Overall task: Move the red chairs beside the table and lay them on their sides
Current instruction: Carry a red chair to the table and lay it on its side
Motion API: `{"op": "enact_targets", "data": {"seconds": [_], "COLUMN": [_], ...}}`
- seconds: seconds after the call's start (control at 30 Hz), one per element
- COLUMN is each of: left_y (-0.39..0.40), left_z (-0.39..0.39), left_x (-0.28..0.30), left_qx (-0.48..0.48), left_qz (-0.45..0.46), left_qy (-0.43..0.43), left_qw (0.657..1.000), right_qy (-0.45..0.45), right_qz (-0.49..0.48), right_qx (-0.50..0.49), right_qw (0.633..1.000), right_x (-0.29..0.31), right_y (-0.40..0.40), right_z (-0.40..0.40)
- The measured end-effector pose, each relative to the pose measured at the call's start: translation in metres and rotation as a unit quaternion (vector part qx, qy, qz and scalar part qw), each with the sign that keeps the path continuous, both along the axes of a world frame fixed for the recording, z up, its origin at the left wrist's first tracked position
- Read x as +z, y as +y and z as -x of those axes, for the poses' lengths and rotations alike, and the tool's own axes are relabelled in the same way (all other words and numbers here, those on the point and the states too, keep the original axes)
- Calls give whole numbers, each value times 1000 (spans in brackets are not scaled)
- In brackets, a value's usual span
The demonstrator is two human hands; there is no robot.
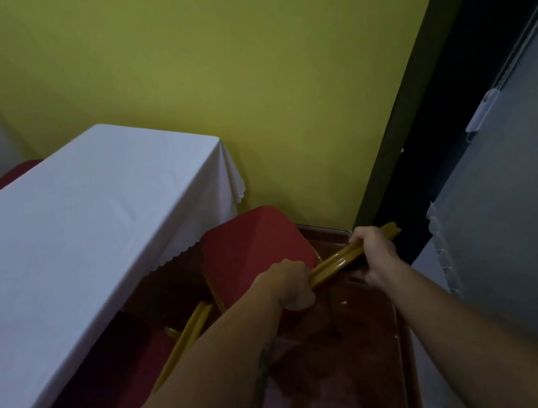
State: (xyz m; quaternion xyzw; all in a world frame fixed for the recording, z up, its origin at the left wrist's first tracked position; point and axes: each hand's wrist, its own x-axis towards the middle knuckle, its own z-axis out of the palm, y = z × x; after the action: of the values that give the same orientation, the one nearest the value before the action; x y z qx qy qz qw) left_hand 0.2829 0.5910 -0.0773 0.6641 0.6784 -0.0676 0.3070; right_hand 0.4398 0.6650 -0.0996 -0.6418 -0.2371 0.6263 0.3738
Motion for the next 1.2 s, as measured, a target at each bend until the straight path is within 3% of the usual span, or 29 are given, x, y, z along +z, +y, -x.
{"op": "enact_targets", "data": {"seconds": [0.5, 0.8, 1.2], "left_y": [41, 71, 105], "left_z": [-36, -33, 7], "left_x": [1, 9, -10], "left_qx": [80, 172, 288], "left_qz": [28, 70, 49], "left_qy": [33, -4, -62], "left_qw": [996, 983, 954], "right_qy": [-27, -24, -42], "right_qz": [-12, -1, -22], "right_qx": [217, 330, 371], "right_qw": [976, 944, 928], "right_x": [-12, -16, -16], "right_y": [91, 148, 197], "right_z": [-15, 18, 82]}}
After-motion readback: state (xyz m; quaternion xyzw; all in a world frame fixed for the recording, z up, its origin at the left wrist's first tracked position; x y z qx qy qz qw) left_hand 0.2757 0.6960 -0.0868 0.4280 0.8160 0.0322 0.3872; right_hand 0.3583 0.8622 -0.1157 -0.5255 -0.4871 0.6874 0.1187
